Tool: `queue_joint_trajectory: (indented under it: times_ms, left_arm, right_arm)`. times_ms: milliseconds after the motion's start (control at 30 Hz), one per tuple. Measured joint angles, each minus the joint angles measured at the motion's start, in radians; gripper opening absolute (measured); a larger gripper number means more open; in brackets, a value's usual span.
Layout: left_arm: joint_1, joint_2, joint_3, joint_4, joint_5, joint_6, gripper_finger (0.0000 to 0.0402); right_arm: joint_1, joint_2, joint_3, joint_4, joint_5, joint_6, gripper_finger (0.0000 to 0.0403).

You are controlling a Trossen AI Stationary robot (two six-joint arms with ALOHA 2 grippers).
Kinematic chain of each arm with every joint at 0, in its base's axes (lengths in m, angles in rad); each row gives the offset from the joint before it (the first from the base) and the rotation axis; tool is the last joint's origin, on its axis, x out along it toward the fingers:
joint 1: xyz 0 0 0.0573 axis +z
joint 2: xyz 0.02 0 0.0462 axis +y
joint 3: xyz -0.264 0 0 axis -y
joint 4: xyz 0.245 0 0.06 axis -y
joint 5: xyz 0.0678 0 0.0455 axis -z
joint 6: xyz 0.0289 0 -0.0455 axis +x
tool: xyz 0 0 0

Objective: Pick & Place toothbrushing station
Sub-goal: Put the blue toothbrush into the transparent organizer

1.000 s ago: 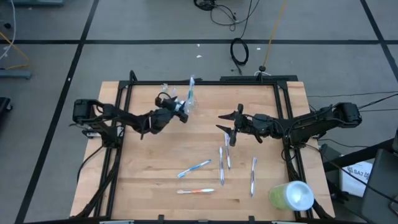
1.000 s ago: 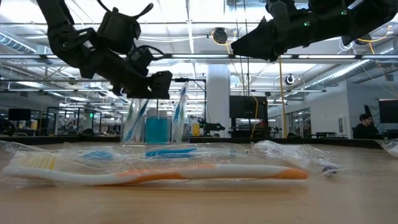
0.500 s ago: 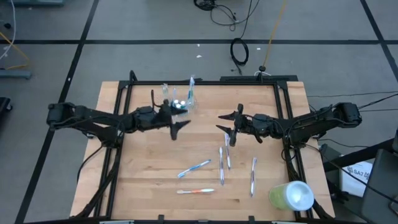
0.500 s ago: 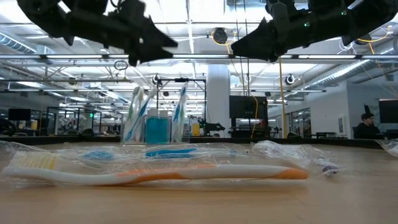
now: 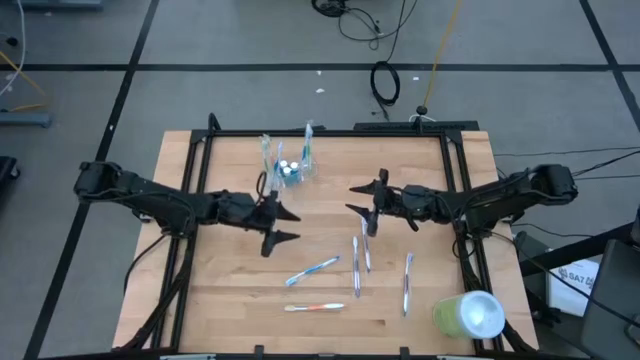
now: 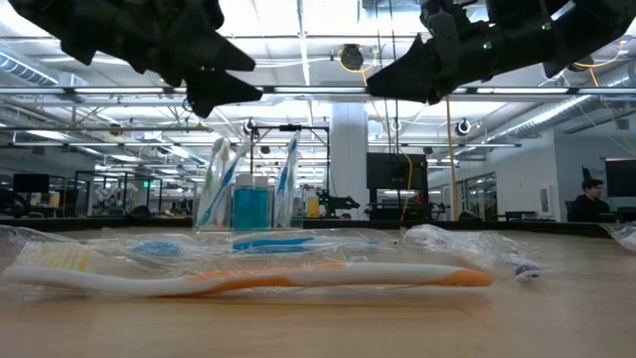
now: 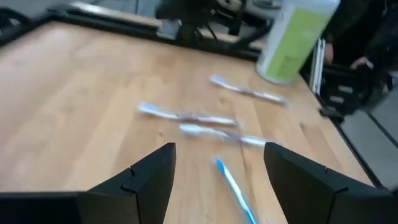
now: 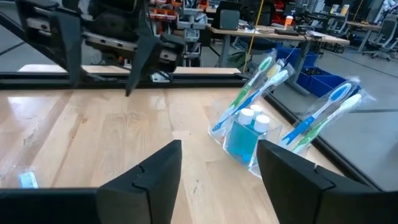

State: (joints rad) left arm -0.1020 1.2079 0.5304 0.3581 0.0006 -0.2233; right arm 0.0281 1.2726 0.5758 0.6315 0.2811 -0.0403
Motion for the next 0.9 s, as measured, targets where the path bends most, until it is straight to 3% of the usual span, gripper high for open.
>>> queue_joint_trajectory:
  times_ms: [267,500,733,900]
  left_arm:
    - [-0.065,0.007,0.000,-0.018,-0.002,0.017,0.0253]
    - [-0.071,0.001,0.000,-0.052,0.000,0.011,0.0253]
    - [-0.070,-0.103,0.000,-0.290,-0.001,0.094,0.0253]
    - [-0.073,-0.195,0.000,-0.405,-0.001,0.086,0.0253]
  right_arm:
    - [0.021,0.087,0.025,0.101,-0.171,0.002,0.0226]
    - [0.108,0.229,0.223,-0.060,-0.182,-0.038,0.0221]
    - [0.152,0.444,0.402,-0.190,-0.193,-0.024,0.0228]
    - [0.152,0.567,0.481,-0.198,-0.335,0.032,0.0228]
